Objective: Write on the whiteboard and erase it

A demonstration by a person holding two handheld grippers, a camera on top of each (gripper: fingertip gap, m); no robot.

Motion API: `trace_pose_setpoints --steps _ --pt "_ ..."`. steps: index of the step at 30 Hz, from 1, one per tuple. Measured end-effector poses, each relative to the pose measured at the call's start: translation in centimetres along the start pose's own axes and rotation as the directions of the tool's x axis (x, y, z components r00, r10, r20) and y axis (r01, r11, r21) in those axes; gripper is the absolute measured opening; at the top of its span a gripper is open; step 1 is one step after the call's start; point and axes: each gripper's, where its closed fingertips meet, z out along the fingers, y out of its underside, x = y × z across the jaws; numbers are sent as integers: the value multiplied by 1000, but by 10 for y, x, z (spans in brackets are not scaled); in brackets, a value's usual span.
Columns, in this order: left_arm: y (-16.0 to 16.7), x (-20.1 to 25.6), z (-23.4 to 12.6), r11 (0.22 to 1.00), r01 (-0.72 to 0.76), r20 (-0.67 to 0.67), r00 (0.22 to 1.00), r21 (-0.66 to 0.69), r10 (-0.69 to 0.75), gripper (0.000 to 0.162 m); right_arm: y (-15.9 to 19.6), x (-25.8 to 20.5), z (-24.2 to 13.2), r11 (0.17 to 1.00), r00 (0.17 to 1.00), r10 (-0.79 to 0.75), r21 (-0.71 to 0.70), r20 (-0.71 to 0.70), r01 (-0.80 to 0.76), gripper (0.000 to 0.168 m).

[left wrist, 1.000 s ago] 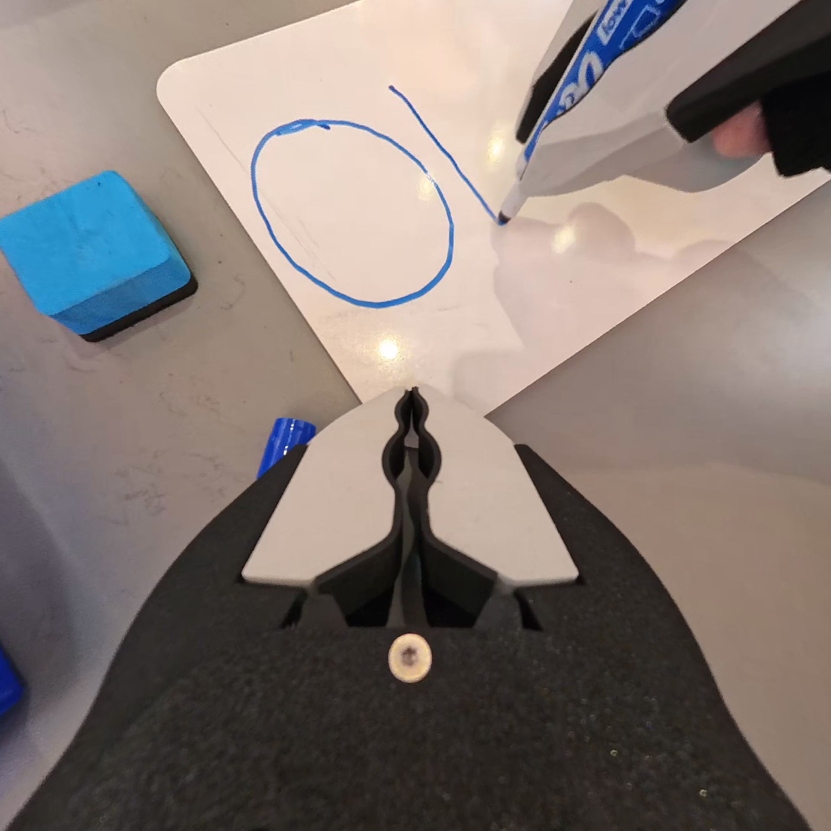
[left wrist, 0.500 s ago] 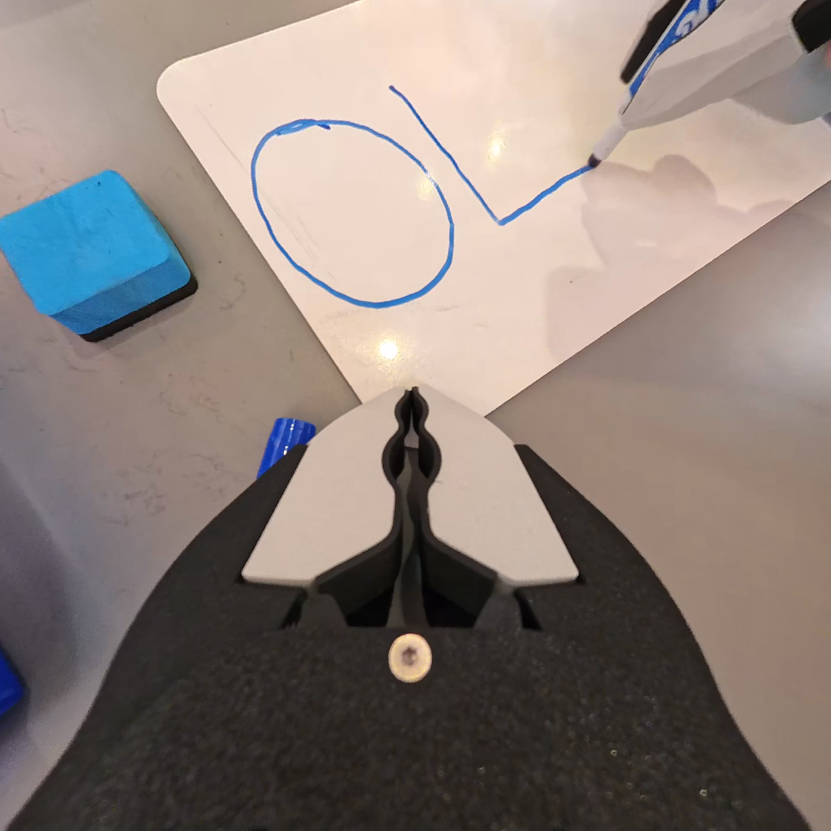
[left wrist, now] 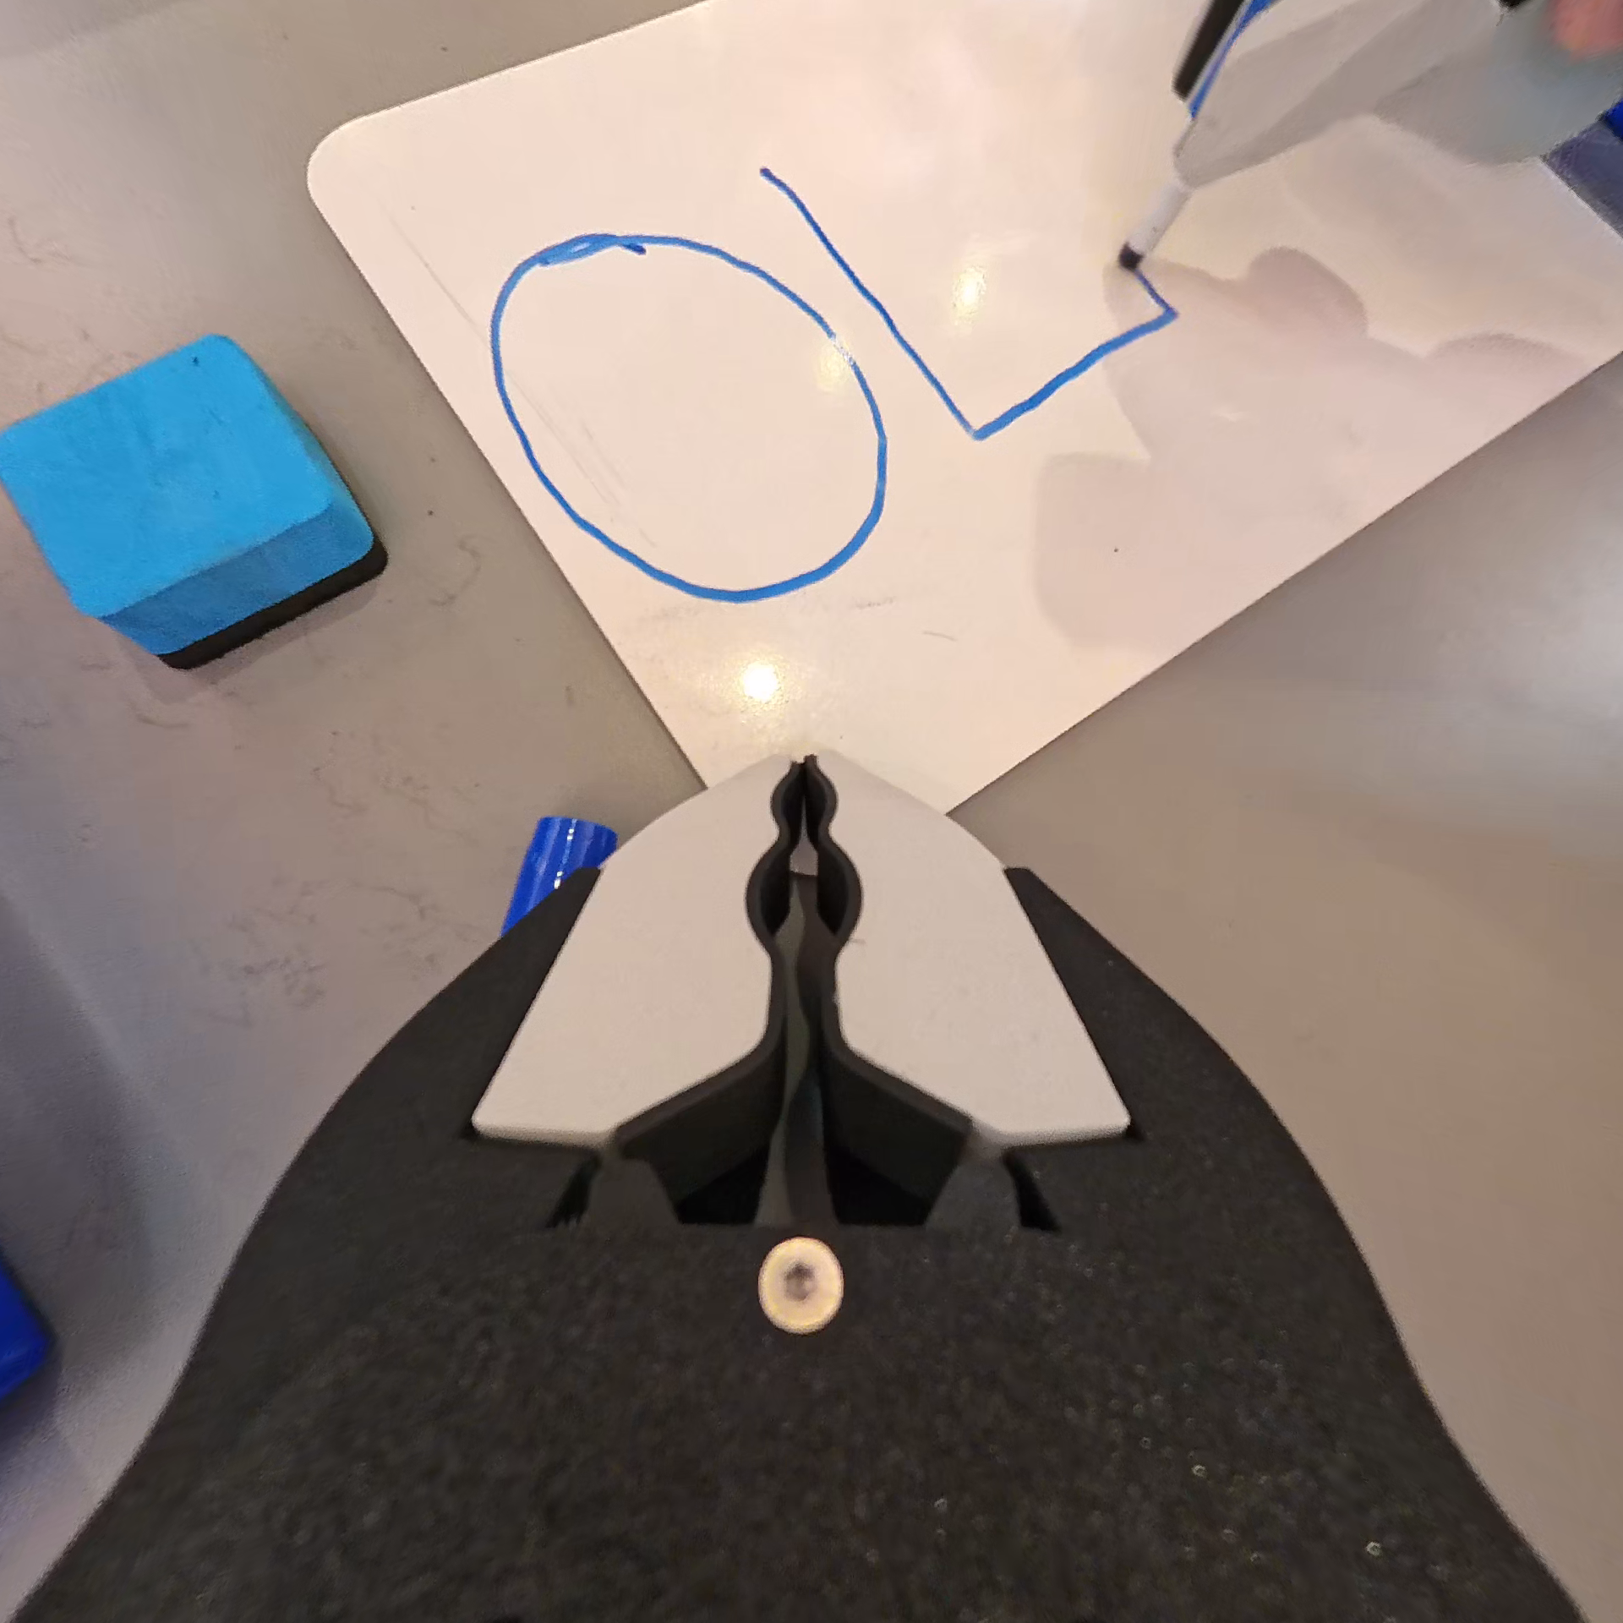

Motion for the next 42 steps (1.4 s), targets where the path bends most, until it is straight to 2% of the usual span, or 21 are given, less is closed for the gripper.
trace_pose_setpoints --steps 20,26,37,42 --pt "0 0 0 1000 0 0 1000 0 0 0 -51 60 28 999 999 -38 -38 2 38 20" --pt "0 0 0 1000 -2 2 1000 0 2 0 -54 57 30 999 999 -38 -26 4 38 20" --pt "0 0 0 1000 0 -1 1000 0 0 0 -93 24 47 995 994 -97 -9 51 97 20" --pt "0 1 0 1000 0 -3 1000 0 0 0 -97 20 49 993 992 -114 -23 49 115 20"
